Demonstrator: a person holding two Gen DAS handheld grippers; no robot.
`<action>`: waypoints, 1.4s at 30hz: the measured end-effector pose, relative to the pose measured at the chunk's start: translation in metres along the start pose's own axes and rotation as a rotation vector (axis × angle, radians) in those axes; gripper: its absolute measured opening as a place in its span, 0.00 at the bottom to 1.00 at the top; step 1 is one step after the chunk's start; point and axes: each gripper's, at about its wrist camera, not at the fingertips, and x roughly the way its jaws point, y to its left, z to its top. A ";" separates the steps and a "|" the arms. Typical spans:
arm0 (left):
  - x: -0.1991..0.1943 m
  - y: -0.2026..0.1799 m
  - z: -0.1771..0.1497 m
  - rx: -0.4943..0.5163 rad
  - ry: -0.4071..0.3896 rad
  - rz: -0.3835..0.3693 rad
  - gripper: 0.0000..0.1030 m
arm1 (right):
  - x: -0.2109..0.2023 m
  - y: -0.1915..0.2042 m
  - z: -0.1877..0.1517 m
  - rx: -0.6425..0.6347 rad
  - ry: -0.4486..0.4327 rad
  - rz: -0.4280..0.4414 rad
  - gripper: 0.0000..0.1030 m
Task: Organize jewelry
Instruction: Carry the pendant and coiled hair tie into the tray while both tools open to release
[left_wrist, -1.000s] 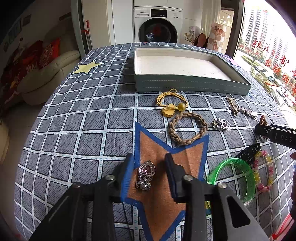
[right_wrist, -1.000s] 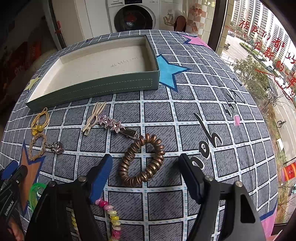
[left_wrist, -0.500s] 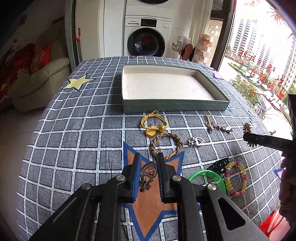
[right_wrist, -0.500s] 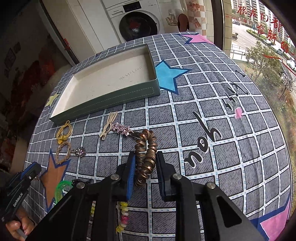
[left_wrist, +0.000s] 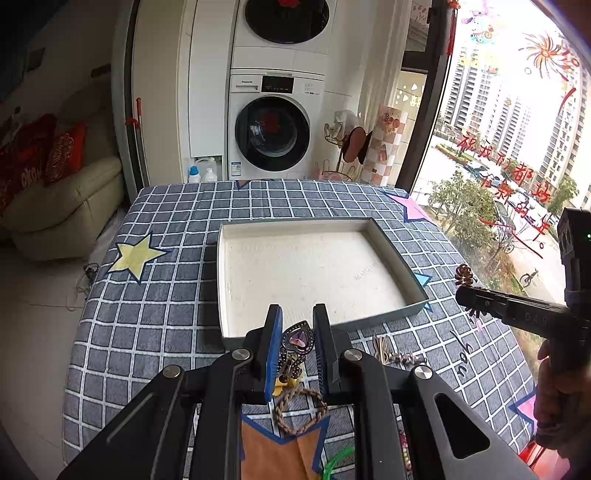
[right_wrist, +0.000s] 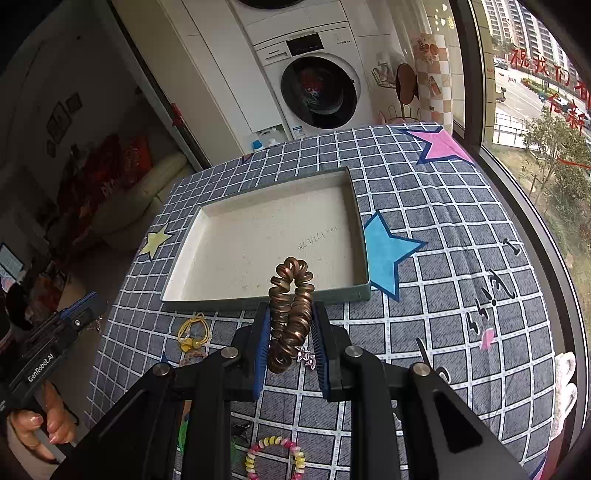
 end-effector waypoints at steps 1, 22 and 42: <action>0.006 0.002 0.008 -0.009 0.003 -0.002 0.29 | 0.003 0.001 0.008 -0.011 -0.004 -0.001 0.23; 0.185 0.015 0.032 -0.036 0.136 0.123 0.29 | 0.157 -0.003 0.070 -0.085 0.115 -0.042 0.23; 0.203 0.013 0.018 -0.001 0.172 0.237 0.29 | 0.175 -0.010 0.060 -0.042 0.141 -0.036 0.56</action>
